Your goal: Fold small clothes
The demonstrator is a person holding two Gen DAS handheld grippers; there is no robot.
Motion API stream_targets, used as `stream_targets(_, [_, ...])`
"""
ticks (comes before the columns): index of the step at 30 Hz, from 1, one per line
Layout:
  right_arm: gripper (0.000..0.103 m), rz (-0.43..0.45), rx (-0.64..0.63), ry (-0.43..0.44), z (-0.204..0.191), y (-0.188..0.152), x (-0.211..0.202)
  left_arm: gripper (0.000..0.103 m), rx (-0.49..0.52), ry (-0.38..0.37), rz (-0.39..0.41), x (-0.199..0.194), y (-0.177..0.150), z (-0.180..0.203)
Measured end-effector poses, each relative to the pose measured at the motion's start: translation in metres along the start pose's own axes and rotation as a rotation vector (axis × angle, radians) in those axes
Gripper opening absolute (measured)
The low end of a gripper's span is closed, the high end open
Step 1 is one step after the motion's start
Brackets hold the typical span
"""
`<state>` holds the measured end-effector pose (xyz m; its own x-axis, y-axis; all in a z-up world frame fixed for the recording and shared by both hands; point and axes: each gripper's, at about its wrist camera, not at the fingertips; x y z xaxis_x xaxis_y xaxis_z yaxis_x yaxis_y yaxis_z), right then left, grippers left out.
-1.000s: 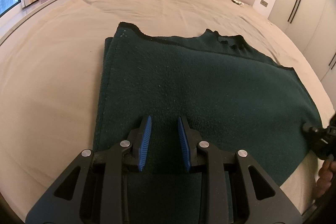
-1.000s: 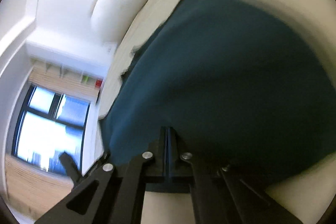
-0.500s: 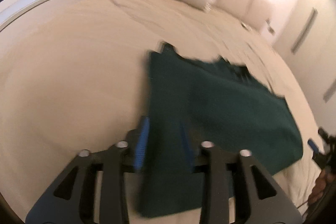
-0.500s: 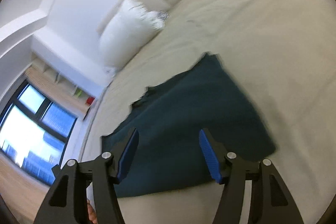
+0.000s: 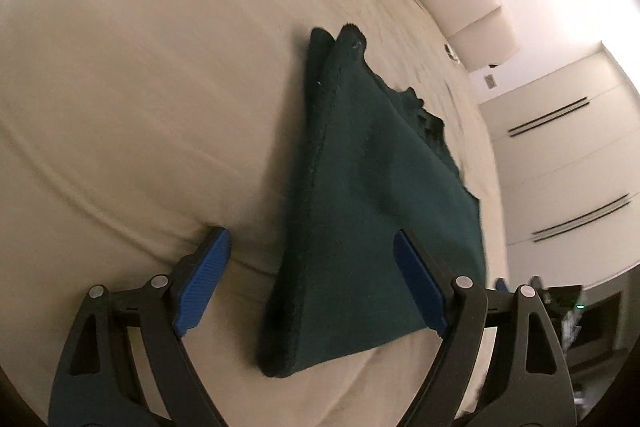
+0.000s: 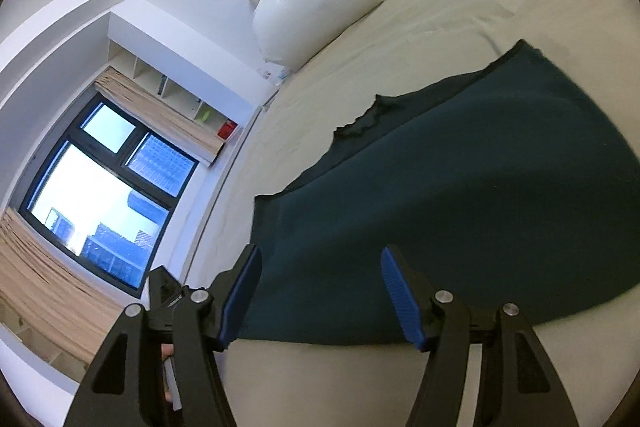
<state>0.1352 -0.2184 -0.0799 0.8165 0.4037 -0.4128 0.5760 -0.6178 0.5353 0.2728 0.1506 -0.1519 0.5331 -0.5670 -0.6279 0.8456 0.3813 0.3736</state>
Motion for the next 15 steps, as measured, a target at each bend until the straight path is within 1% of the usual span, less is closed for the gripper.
stream_targets(1, [0.065, -0.005, 0.004, 0.008, 0.000, 0.000, 0.002, 0.083, -0.013, -0.016, -0.022, 0.002, 0.004, -0.003])
stream_targets(3, [0.065, -0.018, 0.004, 0.019, -0.003, 0.001, 0.007, 0.083, -0.030, -0.030, -0.041, 0.004, 0.006, -0.003])
stream_targets(6, [0.065, -0.039, 0.011, 0.033, -0.005, 0.000, 0.016, 0.083, 0.000, -0.030, -0.077, 0.007, 0.009, 0.001])
stream_targets(9, [0.065, -0.049, 0.009, 0.042, -0.009, -0.001, 0.021, 0.083, 0.013, -0.078, -0.099, 0.008, 0.009, 0.009])
stream_targets(11, [0.065, -0.056, 0.008, 0.045, -0.011, -0.002, 0.024, 0.083, 0.038, -0.066, -0.103, 0.010, 0.009, 0.012])
stream_targets(15, [0.065, -0.074, -0.002, 0.050, -0.015, -0.004, 0.026, 0.082, 0.028, -0.053, -0.109, 0.012, 0.006, 0.007])
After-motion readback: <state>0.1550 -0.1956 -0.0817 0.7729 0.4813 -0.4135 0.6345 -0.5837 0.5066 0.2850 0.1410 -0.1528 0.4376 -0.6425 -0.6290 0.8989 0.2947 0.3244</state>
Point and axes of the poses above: each gripper's, at about its wrist camera, not at the fingertips, and x roughly the way its jaws point, z to its right, y to its top, and after that the axes turned 9 degrees about z, right-handed
